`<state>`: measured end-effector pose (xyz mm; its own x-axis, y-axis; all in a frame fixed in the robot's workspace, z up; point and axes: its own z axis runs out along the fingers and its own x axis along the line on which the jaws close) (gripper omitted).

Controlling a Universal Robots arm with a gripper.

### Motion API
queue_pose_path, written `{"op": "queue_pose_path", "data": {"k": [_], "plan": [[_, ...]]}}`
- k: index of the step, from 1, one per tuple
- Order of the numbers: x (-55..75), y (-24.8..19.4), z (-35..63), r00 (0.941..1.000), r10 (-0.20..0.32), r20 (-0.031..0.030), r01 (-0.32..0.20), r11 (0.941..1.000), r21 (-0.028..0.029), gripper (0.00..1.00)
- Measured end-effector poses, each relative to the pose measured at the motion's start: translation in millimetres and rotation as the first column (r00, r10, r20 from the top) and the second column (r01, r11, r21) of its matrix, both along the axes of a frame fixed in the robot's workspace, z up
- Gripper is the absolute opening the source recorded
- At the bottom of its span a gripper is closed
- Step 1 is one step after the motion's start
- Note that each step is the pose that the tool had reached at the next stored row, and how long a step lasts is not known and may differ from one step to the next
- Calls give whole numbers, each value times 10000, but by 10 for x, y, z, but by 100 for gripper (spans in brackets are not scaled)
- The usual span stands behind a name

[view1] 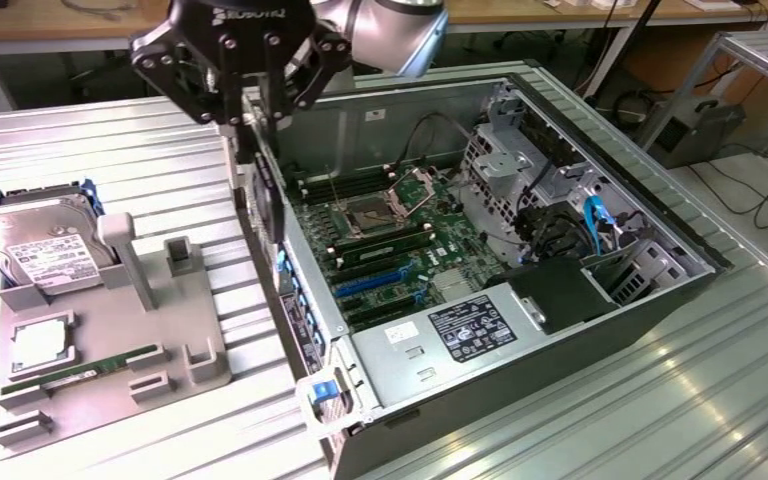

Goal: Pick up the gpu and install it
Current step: 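Pick up the gpu and move the gpu toward the slot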

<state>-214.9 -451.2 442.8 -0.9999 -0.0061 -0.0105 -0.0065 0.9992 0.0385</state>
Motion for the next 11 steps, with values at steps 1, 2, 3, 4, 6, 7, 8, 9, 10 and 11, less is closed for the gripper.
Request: {"op": "queue_pose_path", "data": {"k": [1,2,3,4,6,7,8,9,10,11], "plan": [[51,-7,15,10000,0,-11,0,10000,3,26],[115,-15,34,10000,0,-25,0,10000,8,26],[159,-19,43,10000,-1,-32,1,10000,12,26],[252,-25,49,10000,0,-44,0,10000,18,26],[344,-28,49,10000,0,-56,0,10000,22,26],[384,-29,49,10000,-1,-61,1,10000,22,26],[434,-29,49,10000,0,-68,0,10000,23,26],[477,-28,47,10000,0,-76,0,10000,23,26],[531,-28,42,10000,-1,-88,1,10000,23,26],[576,-28,34,10000,0,-98,0,10000,22,26]]}}
